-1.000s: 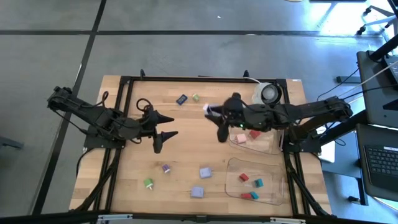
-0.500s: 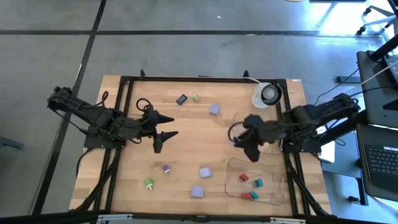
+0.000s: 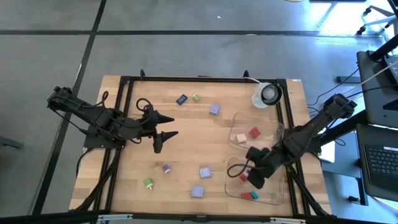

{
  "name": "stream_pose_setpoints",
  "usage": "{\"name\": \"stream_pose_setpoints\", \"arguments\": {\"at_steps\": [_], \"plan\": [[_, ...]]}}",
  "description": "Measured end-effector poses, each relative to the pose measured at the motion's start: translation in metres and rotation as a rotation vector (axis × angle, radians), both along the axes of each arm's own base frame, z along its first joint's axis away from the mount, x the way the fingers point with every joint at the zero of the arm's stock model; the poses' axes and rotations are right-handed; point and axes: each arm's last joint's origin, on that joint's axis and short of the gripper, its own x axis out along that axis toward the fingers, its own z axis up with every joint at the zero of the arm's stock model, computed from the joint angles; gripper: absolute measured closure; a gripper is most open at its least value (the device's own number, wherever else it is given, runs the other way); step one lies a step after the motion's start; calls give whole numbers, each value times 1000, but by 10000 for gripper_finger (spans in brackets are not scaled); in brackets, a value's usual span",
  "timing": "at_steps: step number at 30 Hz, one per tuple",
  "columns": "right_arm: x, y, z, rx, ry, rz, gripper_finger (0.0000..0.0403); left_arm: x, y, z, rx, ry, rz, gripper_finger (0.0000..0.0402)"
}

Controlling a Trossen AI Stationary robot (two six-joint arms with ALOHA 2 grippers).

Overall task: Pick & Place Office items
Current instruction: Put the white digital timer into the bottom transparent bin

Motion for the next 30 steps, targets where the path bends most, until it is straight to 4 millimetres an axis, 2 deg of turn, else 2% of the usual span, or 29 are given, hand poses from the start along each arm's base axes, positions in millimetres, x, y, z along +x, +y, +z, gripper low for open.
{"name": "stream_pose_setpoints", "arguments": {"at_steps": [5, 8, 12, 19, 22, 30], "plan": [[-11, 11, -42, 150, 73, -65, 253, 0, 0, 0, -1, 1, -2, 123], [-14, 13, -56, 180, 65, -88, 253, 0, 0, -1, 2, 10, -5, 123], [-19, 9, -68, 138, 86, -102, 253, -1, 0, -4, 14, 41, -8, 123], [-22, 5, -76, 107, 99, -108, 251, -7, 1, -16, -39, 172, -59, 123], [-22, 5, -76, 105, 102, -110, 245, -9, -1, -27, -88, 244, -99, 123], [-22, 4, -76, 118, 114, -136, 190, -15, -5, -61, -187, 449, -243, 123]]}}
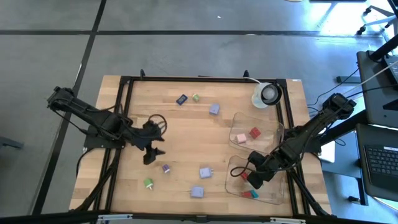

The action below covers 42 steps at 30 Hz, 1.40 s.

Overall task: Pick & Place Office items
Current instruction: Put the white digital timer into the bottom transparent bin, then put the bottom green charger adapter into the top transparent bin

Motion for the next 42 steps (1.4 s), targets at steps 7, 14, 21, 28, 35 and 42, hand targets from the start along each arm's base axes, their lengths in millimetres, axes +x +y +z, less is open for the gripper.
{"name": "stream_pose_setpoints", "arguments": {"at_steps": [7, 14, 21, 28, 35, 42], "plan": [[0, 1, 0, 28, 15, 16, 153, -13, -16, -38, -61, 176, -472, 123], [-1, 2, 1, 83, 69, -22, 131, -34, -35, -76, -23, 221, -856, 123], [-1, 3, 1, 87, 69, -27, 126, -32, -51, -87, 79, 47, -954, 123], [-1, 3, 1, 87, 69, -28, 127, -25, -67, -115, 151, 80, -1011, 123], [0, 2, 1, 85, 65, -30, 127, -21, -77, -148, 262, 205, -1140, 123], [0, 2, 1, 85, 65, -30, 127, -13, -84, -161, 243, 202, -1101, 132]]}}
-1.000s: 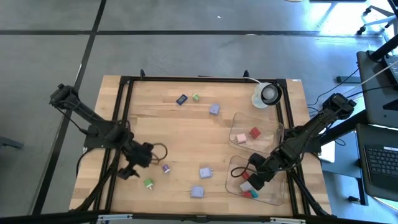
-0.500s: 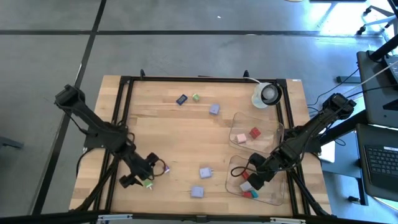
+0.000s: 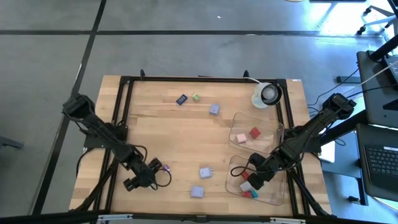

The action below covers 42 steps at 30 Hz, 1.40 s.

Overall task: Pick & Place Office items
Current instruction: Put the bottom green charger adapter into the top transparent bin

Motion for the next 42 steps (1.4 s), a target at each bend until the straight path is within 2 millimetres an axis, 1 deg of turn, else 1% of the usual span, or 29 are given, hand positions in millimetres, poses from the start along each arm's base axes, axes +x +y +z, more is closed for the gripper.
{"name": "stream_pose_setpoints", "arguments": {"at_steps": [4, 10, 11, 16, 20, 23, 28, 35, 42], "plan": [[0, 0, 0, 0, 0, 0, 127, 2, -2, 0, -15, -16, 0, 166], [0, 0, 0, -2, -3, 6, 127, 2, -2, 0, -22, -7, 1, 258], [0, 0, 0, -3, -5, 9, 127, 2, -2, 0, -24, -5, 7, 264], [0, 0, 0, -4, -8, 22, 128, 4, 0, 2, -41, 16, 68, 264], [2, 1, 2, 18, -24, 14, 128, 11, 1, 13, -73, -12, 153, 264], [7, 1, 6, 67, -62, 10, 128, 15, 0, 24, -77, -64, 194, 264], [13, 1, 16, 111, -174, 17, 128, 20, 1, 41, -46, -194, 203, 264], [17, -14, 33, -39, -415, 9, 128, 35, 11, 60, 19, -330, 303, 264], [15, -31, 52, -184, -595, -39, 128, 59, 22, 92, 95, -506, 441, 264]]}}
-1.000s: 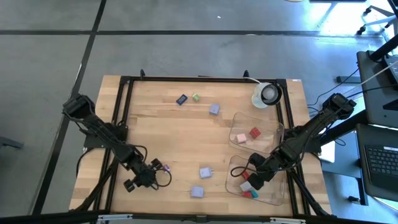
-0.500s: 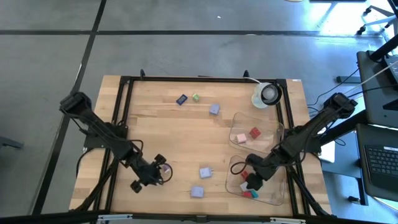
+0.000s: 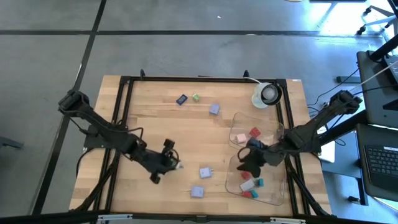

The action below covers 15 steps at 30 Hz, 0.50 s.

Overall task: Pick & Place Office items
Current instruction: Put the bottom green charger adapter into the top transparent bin

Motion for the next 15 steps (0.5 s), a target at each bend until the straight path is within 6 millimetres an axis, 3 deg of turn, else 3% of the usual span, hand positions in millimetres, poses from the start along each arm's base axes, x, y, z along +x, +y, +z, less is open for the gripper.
{"name": "stream_pose_setpoints", "arguments": {"at_steps": [7, 11, 15], "plan": [[-3, -11, 15, -159, -162, -95, 128, 31, 20, 49, -5, -292, 245, 264], [-1, -15, 23, -287, -274, -172, 128, 47, 33, 87, -156, -576, 362, 264], [2, -16, 31, -421, -373, -247, 128, 50, 47, 123, -347, -901, 424, 258]]}}
